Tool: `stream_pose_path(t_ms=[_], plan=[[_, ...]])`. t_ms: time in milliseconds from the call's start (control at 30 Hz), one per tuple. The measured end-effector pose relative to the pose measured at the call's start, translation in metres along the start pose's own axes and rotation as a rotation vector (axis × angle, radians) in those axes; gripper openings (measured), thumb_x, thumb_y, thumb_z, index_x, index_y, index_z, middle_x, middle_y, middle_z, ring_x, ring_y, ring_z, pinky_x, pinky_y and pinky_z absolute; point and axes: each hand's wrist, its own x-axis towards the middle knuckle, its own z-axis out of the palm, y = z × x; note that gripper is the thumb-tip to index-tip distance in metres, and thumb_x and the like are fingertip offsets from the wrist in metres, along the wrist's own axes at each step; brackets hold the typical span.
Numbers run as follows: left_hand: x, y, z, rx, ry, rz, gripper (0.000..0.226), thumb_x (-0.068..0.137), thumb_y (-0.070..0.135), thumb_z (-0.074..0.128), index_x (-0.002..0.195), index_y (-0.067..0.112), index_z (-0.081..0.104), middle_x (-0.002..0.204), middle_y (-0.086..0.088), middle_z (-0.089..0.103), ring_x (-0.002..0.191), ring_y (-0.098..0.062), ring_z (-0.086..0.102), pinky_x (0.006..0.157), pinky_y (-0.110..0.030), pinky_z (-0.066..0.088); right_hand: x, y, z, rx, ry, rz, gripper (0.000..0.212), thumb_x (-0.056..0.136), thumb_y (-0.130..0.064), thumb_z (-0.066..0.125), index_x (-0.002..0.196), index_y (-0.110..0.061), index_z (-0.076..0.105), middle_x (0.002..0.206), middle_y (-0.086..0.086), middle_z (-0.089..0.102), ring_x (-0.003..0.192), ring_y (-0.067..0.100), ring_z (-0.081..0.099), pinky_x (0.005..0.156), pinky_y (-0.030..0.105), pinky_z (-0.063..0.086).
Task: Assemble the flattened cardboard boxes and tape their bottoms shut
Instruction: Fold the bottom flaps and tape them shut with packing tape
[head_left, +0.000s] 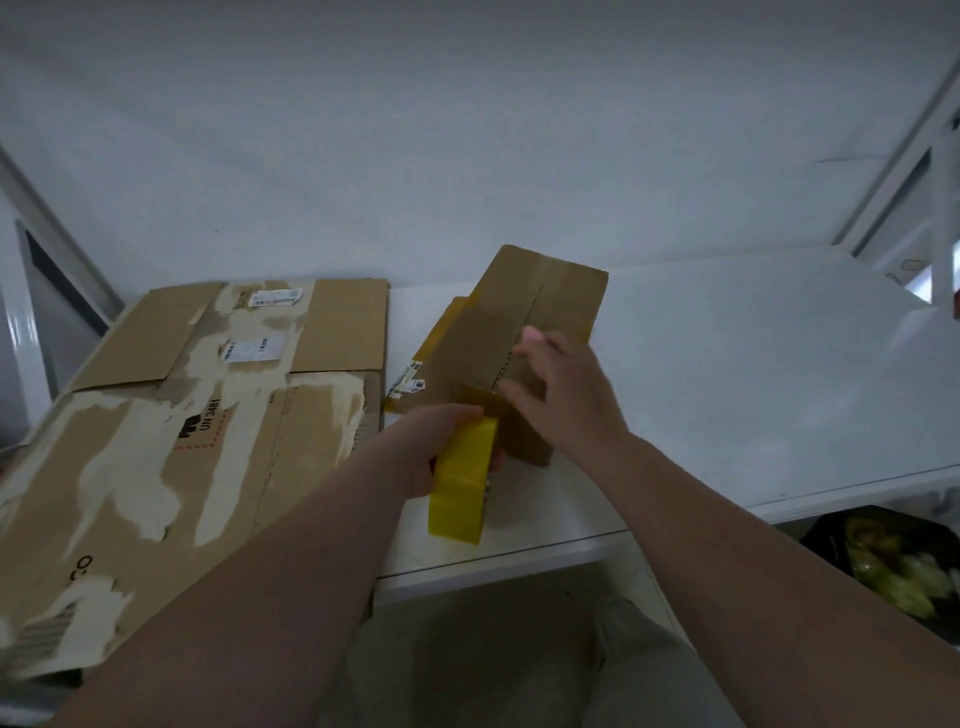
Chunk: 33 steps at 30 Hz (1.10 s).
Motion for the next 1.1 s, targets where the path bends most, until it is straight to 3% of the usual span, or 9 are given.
stream_pose_path(t_ms=[100, 233, 333, 533, 667, 767, 867, 1000, 1100], plan=[[-0.002, 0.0, -0.005, -0.008, -0.032, 0.005, 0.033, 0.093, 0.023, 0.06, 0.12, 0.005, 0.055, 0.088, -0.017, 0.07, 0.069, -0.027, 0.07, 0.063, -0.037, 0.058, 0.011, -0.008, 0.016, -0.113, -0.124, -0.007, 0.062, 0.085, -0.049, 0.062, 0.137, -0.02, 0.045, 0.143, -0.002, 0.037, 0.127, 0.021, 0.038, 0.1, 0.035, 0.038], [-0.003, -0.007, -0.013, -0.004, -0.124, 0.04, 0.034, 0.095, 0.021, 0.056, 0.125, 0.006, 0.052, 0.092, -0.018, 0.067, 0.074, -0.027, 0.068, 0.068, -0.038, 0.058, 0.018, -0.005, 0.03, -0.195, -0.106, 0.034, 0.069, 0.078, -0.052, 0.068, 0.135, -0.02, 0.044, 0.138, 0.001, 0.04, 0.122, 0.023, 0.041, 0.1, 0.036, 0.037], [-0.003, -0.01, -0.018, 0.02, -0.159, 0.045, 0.03, 0.095, 0.021, 0.055, 0.123, 0.009, 0.051, 0.093, -0.015, 0.063, 0.067, -0.023, 0.067, 0.06, -0.033, 0.059, 0.019, -0.002, 0.036, -0.164, -0.092, 0.025, 0.067, 0.076, -0.051, 0.071, 0.129, -0.02, 0.046, 0.131, 0.001, 0.044, 0.119, 0.022, 0.041, 0.097, 0.035, 0.035], [-0.01, 0.002, -0.02, 0.205, -0.163, -0.085, 0.021, 0.092, 0.029, 0.059, 0.097, 0.01, 0.052, 0.063, -0.008, 0.068, 0.048, -0.017, 0.067, 0.046, -0.026, 0.055, 0.021, 0.002, 0.037, -0.157, -0.07, 0.021, 0.064, 0.074, -0.05, 0.073, 0.125, -0.02, 0.048, 0.129, 0.001, 0.046, 0.117, 0.023, 0.041, 0.095, 0.035, 0.033], [-0.009, 0.007, -0.018, 0.234, -0.113, -0.133, 0.024, 0.091, 0.029, 0.06, 0.097, 0.006, 0.053, 0.061, -0.01, 0.068, 0.053, -0.02, 0.066, 0.054, -0.03, 0.057, 0.02, 0.0, 0.037, -0.189, -0.078, 0.014, 0.065, 0.076, -0.049, 0.073, 0.128, -0.021, 0.047, 0.132, 0.001, 0.045, 0.12, 0.022, 0.04, 0.097, 0.035, 0.033], [-0.009, 0.003, -0.016, 0.19, -0.094, -0.113, 0.029, 0.093, 0.025, 0.058, 0.108, 0.001, 0.054, 0.067, -0.014, 0.067, 0.049, -0.021, 0.066, 0.046, -0.029, 0.055, 0.023, -0.003, 0.03, -0.127, -0.114, 0.033, 0.053, 0.082, -0.046, 0.068, 0.125, -0.02, 0.052, 0.13, 0.001, 0.048, 0.12, 0.022, 0.042, 0.096, 0.035, 0.035], [-0.008, -0.003, -0.016, 0.114, -0.085, -0.085, 0.036, 0.092, 0.022, 0.057, 0.12, -0.001, 0.052, 0.077, -0.017, 0.065, 0.053, -0.023, 0.066, 0.048, -0.029, 0.054, 0.022, -0.01, 0.015, 0.129, -0.043, 0.014, 0.027, 0.098, -0.022, 0.049, 0.12, -0.016, 0.062, 0.13, 0.002, 0.056, 0.121, 0.018, 0.05, 0.096, 0.025, 0.038], [-0.007, -0.009, -0.02, 0.04, -0.101, -0.047, 0.035, 0.091, 0.02, 0.057, 0.12, 0.0, 0.052, 0.079, -0.018, 0.065, 0.06, -0.026, 0.066, 0.056, -0.033, 0.057, 0.012, -0.022, -0.003, 0.28, -0.056, 0.006, 0.029, 0.098, -0.017, 0.051, 0.125, -0.023, 0.059, 0.105, -0.009, 0.065, 0.092, 0.003, 0.06, 0.082, 0.018, 0.047], [-0.008, -0.011, -0.021, 0.046, -0.092, -0.056, 0.034, 0.092, 0.02, 0.056, 0.118, 0.0, 0.052, 0.079, -0.018, 0.067, 0.062, -0.026, 0.067, 0.059, -0.035, 0.057, 0.005, -0.022, -0.002, 0.148, -0.115, -0.018, 0.03, 0.096, -0.026, 0.056, 0.125, -0.019, 0.06, 0.095, -0.008, 0.067, 0.086, 0.007, 0.062, 0.081, 0.027, 0.052]])
